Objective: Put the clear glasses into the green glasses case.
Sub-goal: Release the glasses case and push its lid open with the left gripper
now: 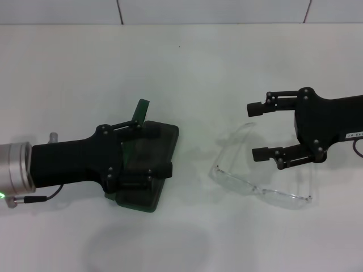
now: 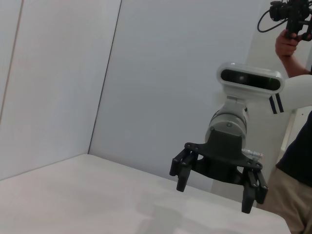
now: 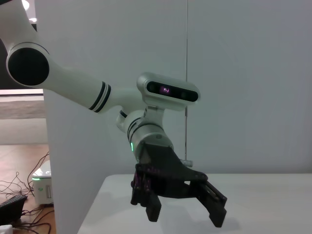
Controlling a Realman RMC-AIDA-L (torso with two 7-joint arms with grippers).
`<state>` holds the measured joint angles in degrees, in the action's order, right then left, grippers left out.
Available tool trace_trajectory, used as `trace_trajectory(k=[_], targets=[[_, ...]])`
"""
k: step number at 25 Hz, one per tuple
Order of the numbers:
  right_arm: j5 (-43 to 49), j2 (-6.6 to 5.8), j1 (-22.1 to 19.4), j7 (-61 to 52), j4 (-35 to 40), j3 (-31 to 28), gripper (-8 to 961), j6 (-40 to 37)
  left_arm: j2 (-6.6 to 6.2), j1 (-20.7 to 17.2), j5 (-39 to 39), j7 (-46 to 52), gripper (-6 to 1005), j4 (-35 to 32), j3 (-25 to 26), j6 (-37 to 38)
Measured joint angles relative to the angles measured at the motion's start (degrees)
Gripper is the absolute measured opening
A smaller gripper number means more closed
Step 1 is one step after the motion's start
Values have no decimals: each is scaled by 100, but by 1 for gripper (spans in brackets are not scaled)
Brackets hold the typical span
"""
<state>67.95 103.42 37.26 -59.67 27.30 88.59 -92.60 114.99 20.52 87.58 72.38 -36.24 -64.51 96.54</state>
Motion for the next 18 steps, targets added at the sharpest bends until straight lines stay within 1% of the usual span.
trace_trajectory(k=[14,16,18], targets=[[-2,21,-49,-37,4,0,781,58,7,20,10,-21,873,-11,0,-2],[-1,19,-62,-40,4,0,781,59,-11,18,15,166,872,-171,-2,-3],[-1,15,-66,-45,3,0,781,59,-77,10,70,741,872,-534,60,-31]])
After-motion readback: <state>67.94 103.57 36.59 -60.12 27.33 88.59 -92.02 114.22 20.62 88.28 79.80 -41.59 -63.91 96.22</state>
